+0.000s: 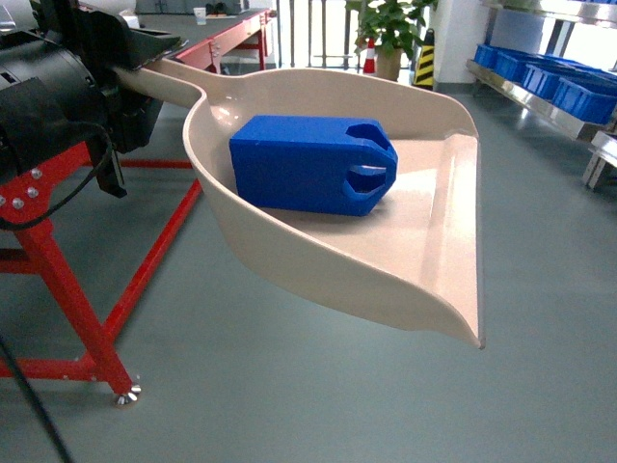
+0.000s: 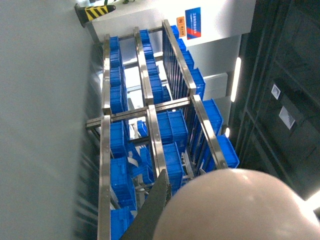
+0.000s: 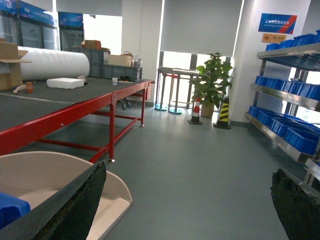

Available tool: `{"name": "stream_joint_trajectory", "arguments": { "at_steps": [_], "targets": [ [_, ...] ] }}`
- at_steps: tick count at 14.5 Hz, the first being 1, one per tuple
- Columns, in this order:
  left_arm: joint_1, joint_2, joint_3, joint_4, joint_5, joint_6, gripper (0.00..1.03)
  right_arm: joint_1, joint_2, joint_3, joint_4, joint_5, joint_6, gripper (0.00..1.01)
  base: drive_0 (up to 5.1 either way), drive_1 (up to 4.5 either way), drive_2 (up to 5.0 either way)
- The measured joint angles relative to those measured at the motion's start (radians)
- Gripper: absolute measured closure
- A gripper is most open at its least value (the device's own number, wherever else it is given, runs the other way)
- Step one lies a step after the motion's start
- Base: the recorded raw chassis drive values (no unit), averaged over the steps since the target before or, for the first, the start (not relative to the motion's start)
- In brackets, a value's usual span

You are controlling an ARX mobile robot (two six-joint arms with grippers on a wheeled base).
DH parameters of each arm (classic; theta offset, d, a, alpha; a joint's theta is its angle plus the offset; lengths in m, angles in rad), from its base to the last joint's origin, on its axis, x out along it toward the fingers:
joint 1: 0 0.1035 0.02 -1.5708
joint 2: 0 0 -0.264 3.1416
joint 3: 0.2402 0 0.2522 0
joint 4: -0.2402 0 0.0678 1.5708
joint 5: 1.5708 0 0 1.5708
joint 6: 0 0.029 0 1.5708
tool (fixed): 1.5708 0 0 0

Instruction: Place part in tray to right shelf

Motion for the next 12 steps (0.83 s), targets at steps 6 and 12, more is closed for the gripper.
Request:
{"name": "stream_joint_trajectory", "arguments": {
  "at_steps": [6, 12],
  "targets": [
    [0.0, 0.0, 0.0, 0.002, -0.002, 0.0, 0.91, 0.0, 0.002, 0.0, -0.002, 0.0, 0.0, 0.03, 5.1, -2.32, -2.3],
    [0.0, 0.0, 0.0, 0.003, -0.002, 0.0, 0.91, 0.0, 0.0, 0.0, 0.002, 0.0, 0.0, 0.03, 4.9, -2.85, -1.9]
  ]
}}
